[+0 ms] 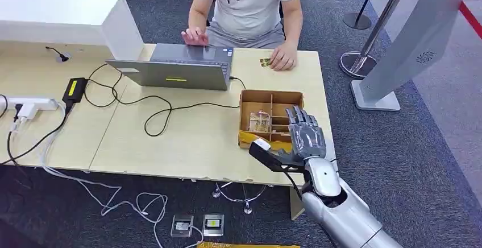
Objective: Pass the card to the sensor for recognition and then transmit it.
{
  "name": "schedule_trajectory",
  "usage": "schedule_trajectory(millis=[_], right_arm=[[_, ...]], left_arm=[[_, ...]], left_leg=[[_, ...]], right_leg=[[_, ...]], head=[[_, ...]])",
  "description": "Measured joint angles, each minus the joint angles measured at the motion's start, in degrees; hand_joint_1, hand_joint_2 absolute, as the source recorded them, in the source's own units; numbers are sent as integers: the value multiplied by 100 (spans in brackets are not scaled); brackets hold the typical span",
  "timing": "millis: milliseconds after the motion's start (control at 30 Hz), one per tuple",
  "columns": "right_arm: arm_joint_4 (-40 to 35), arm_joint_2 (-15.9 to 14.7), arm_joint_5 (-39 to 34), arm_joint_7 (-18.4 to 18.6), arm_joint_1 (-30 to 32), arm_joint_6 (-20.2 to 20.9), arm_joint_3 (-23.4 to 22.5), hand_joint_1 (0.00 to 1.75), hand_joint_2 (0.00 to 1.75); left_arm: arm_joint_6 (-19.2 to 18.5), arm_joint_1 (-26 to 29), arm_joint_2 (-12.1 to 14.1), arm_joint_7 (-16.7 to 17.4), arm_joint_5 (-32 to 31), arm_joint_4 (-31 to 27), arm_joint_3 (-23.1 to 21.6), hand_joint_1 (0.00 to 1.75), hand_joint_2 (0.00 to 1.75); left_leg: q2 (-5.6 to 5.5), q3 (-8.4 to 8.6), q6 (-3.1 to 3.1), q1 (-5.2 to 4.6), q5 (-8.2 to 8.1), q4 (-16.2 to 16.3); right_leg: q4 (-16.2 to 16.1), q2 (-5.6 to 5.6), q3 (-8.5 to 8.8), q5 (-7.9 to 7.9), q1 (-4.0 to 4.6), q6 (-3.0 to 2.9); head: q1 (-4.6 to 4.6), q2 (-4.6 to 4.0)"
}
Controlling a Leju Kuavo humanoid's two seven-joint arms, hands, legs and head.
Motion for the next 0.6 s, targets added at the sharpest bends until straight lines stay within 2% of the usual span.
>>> schedule_trajectory(millis=[133,167,200,233,267,433,467,500,600], right_arm=[[87,50,39,-22,-3,7,-2,0,175],[105,55,55,-37,-3,7,-2,52,175],[122,59,70,-53,-3,7,-4,147,175],[140,63,85,-55,-3,9,-9,147,175],[159,70,96,-59,-3,15,-17,175,175],[229,83,120,-50,-1,35,-94,175,175],[245,81,127,-41,-1,37,-131,126,175],[260,81,146,-39,0,46,-168,0,175],[299,68,219,-24,4,79,-265,0,175]], left_arm=[[-2,0,-13,0,-28,4,-2,0,0],[-2,0,-17,0,-31,9,-2,0,0],[-2,0,-20,0,-33,11,-2,0,0],[-2,0,-20,0,-37,13,-2,0,0],[-2,0,-22,0,-39,13,-2,0,0],[7,0,-26,0,-79,13,-2,0,0],[7,1,-26,0,-92,13,-2,0,0],[7,1,-26,0,-98,13,-2,0,0],[7,0,-26,0,-118,13,-2,0,0]], left_leg=[[0,0,0,0,0,0],[0,1,0,0,0,0],[0,0,0,0,0,0],[0,1,0,0,0,0],[0,1,0,0,0,0],[0,2,0,0,0,0],[0,2,0,0,0,0],[1,2,0,0,0,0],[1,3,0,0,0,0]], right_leg=[[0,0,0,0,0,0],[0,0,0,0,0,0],[0,0,0,0,0,0],[0,0,0,0,0,0],[0,0,0,0,0,0],[0,0,0,0,0,0],[0,1,0,0,0,0],[0,1,0,0,0,0],[0,2,0,0,0,0]], head=[[-2,0],[-2,0],[-2,0],[-2,0],[-2,0],[-2,0],[-2,0],[0,0],[-2,0]])
